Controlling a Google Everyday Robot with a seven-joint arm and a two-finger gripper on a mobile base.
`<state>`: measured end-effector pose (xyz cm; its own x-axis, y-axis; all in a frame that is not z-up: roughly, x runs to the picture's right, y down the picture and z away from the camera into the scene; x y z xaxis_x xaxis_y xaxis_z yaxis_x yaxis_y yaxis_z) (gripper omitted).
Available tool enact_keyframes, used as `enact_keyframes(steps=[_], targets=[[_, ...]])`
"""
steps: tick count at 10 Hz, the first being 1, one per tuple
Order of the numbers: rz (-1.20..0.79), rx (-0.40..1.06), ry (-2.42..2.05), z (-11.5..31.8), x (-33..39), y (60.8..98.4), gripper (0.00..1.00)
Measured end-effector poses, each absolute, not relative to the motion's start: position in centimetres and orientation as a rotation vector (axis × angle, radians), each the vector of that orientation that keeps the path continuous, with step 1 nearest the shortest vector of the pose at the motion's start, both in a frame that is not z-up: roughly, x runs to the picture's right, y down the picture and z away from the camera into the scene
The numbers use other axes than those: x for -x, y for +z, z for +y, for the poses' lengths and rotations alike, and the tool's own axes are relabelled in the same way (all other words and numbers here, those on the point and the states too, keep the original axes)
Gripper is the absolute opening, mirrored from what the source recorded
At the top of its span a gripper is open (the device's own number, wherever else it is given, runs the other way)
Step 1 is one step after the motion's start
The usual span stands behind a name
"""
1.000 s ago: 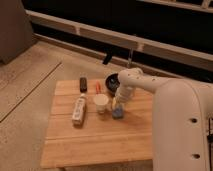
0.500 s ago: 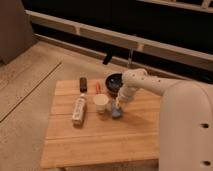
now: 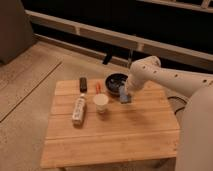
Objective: Place the white sponge in the ceramic bowl
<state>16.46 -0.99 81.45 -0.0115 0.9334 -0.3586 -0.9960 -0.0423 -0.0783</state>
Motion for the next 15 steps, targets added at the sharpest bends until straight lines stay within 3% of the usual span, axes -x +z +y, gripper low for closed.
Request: enact_keyframes(steps=[6,11,15], targets=[[0.238,0.236,1.514,-6.1,-17.7,80.4,0.00],[0.241,0.232,1.515,-6.3,-17.7,80.6,0.00],[0.230,0.214,1.428,-9.3,-16.4,85.4,0.00]])
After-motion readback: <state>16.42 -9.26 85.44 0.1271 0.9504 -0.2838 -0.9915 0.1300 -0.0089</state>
